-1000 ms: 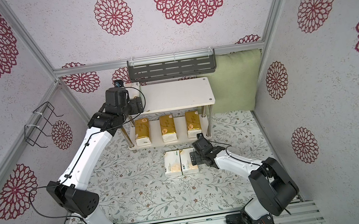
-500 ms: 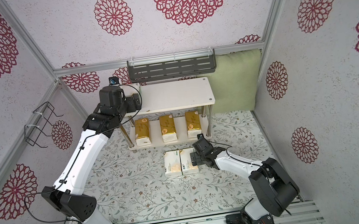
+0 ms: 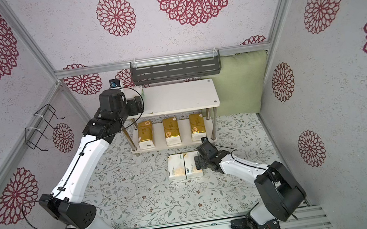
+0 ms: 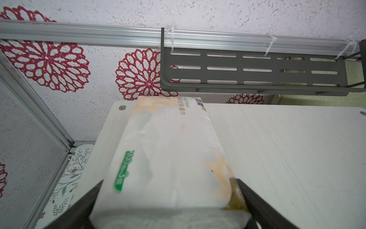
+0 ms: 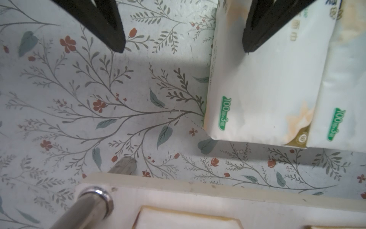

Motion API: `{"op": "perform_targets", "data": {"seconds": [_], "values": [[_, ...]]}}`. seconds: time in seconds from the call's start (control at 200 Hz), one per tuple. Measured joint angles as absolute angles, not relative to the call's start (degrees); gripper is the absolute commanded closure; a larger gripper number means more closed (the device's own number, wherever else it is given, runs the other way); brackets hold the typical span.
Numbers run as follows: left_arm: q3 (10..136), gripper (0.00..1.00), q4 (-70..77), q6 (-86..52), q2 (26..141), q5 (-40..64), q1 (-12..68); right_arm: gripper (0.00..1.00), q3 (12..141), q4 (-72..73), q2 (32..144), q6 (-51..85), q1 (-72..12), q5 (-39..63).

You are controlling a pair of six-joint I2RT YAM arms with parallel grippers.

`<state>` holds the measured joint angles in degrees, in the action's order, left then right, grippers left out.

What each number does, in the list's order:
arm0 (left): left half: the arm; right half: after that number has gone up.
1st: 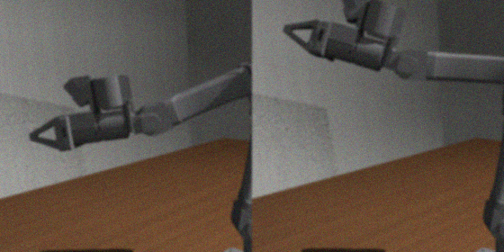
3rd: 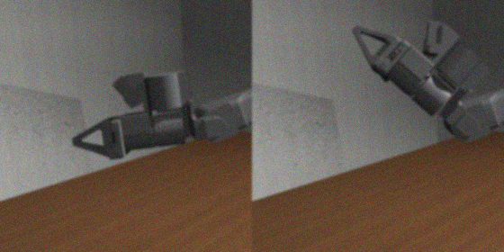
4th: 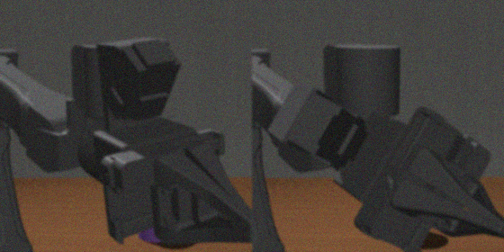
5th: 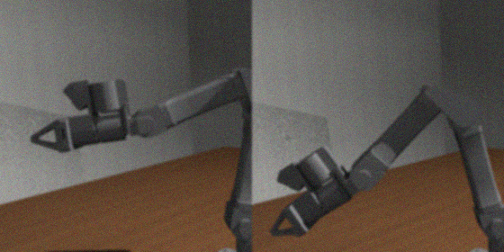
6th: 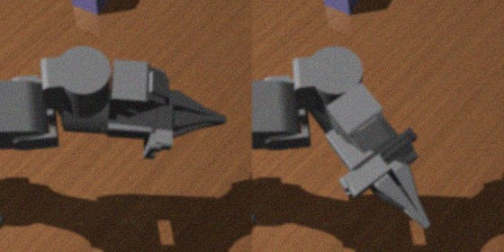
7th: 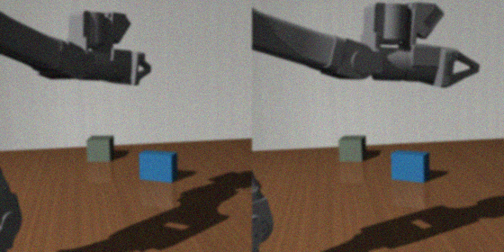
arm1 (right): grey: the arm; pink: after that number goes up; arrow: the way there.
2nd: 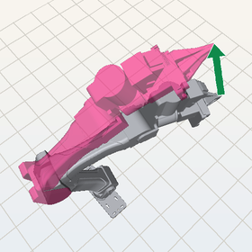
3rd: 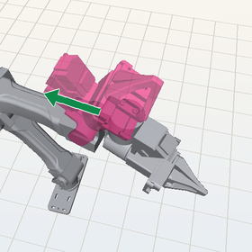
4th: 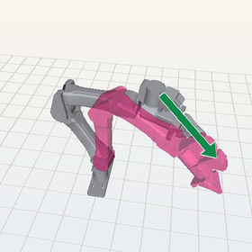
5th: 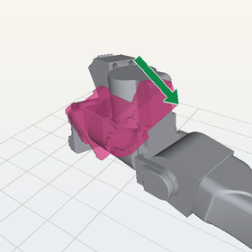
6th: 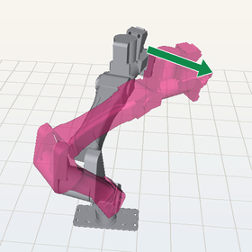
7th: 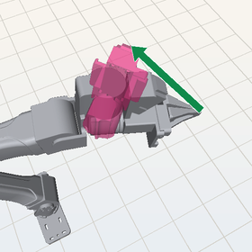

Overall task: Place the tissue boxes on the shelf by color
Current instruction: Place a box of tissues on the shelf.

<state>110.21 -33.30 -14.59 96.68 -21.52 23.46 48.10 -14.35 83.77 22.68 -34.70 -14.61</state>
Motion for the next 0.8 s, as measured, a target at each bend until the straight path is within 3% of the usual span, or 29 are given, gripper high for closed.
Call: {"op": "perform_targets", "data": {"seconds": [0.635,0.801], "values": [[107.81,0.03,-29.08,-14.57,95.29,-21.15,23.44,0.01,48.1,-14.39,83.77,22.65,-34.98,-14.63],[112.18,0.03,-31.53,-14.52,98.48,-20.49,23.27,0.01,48.82,-14.63,83.77,22.61,-35.03,-14.63]]}}
